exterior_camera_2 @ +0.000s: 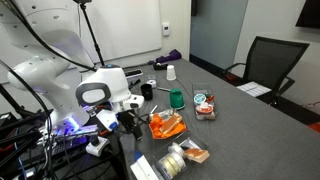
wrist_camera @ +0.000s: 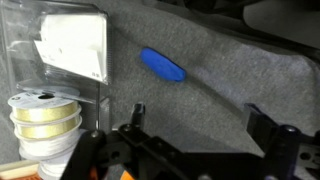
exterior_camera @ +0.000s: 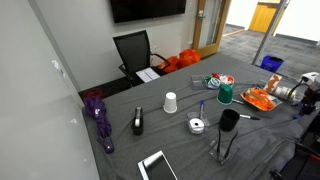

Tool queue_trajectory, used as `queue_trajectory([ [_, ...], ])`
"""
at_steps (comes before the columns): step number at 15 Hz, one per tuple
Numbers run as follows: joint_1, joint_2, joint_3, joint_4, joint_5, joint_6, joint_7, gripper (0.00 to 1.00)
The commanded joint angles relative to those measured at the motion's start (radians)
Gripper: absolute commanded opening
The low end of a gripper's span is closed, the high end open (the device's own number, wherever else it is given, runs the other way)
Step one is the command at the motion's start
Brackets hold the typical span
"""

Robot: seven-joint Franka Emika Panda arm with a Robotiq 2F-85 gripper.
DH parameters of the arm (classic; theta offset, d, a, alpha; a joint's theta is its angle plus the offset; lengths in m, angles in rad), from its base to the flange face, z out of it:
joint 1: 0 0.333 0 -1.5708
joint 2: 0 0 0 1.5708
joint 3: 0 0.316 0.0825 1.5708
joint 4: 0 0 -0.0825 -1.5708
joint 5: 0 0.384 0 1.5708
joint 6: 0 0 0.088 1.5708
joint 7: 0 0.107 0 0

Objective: Remove the white object from the black cup and put it in the bottom compartment of the clear case on the right

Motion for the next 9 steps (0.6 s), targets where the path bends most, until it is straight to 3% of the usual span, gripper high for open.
queue_trajectory([
  [1, -0.053, -0.068, 0.138, -0.014, 0.269, -0.070, -0.195, 1.00],
  [3, -0.035, -0.139, 0.187, -0.016, 0.448, -0.163, -0.303, 1.00],
  [5, 0.006, -0.231, 0.192, -0.011, 0.628, -0.291, -0.430, 1.00],
  [6, 0.076, -0.269, 0.125, 0.001, 0.651, -0.355, -0.442, 1.00],
  [9, 0.115, -0.340, 0.078, 0.055, 0.653, -0.515, -0.446, 1.00],
])
